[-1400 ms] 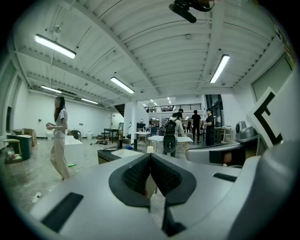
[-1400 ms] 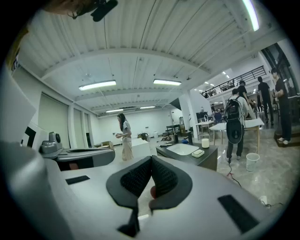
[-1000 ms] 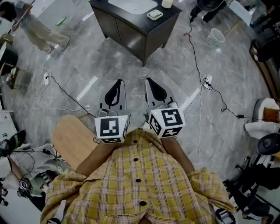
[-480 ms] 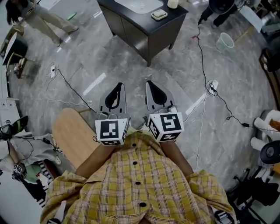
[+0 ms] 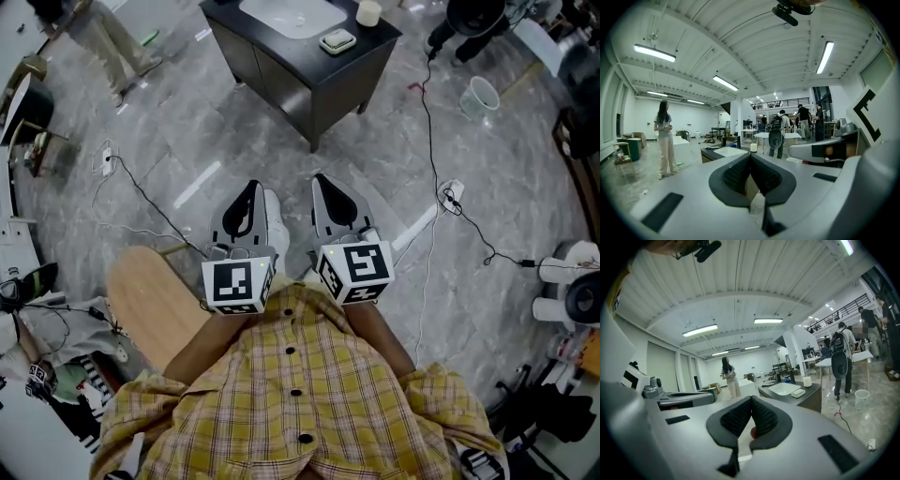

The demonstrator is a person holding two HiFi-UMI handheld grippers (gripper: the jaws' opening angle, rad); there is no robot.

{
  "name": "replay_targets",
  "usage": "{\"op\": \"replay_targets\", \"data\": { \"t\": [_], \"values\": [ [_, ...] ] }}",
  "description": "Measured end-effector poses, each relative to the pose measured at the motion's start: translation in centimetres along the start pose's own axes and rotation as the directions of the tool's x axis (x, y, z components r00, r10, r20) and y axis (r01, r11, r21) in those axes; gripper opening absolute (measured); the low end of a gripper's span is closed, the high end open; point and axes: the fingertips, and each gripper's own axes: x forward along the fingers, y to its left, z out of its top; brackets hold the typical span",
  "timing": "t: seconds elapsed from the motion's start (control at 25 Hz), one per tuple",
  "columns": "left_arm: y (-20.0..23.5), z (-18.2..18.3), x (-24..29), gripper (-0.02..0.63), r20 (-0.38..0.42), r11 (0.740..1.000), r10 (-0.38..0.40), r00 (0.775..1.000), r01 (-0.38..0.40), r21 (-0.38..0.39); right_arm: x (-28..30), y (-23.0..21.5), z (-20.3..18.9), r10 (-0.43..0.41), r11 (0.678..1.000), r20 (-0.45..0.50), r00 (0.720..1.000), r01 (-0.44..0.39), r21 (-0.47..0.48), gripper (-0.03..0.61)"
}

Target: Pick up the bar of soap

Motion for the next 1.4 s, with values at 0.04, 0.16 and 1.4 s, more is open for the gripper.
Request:
{"op": "replay_targets", "data": {
  "t": [0.04, 0.16, 1.4],
  "values": [
    [0.4, 0.0, 1.0, 0.012, 0.001, 1.0, -0.007, 1.0, 0.007, -0.007, 0.8, -0.4, 0.1, -0.01, 1.0, -0.004, 1.0, 0.01, -0.006, 0.018],
    [1.5, 0.5, 4.4, 0.011, 0.007, 0.999, -0.033, 0.999, 0.033, -0.022, 3.5, -2.1, 0.7, -0.046, 0.999, -0.01, 0.999, 0.046, -0.018, 0.018],
    [17.1, 5.7, 32.9, 0.011, -0.058, 0.95, -0.306, 0.95, 0.301, -0.079, 31.0, -11.3, 9.7, -0.384, 0.923, -0.062, 0.921, 0.384, -0.01, 0.018]
  ]
}}
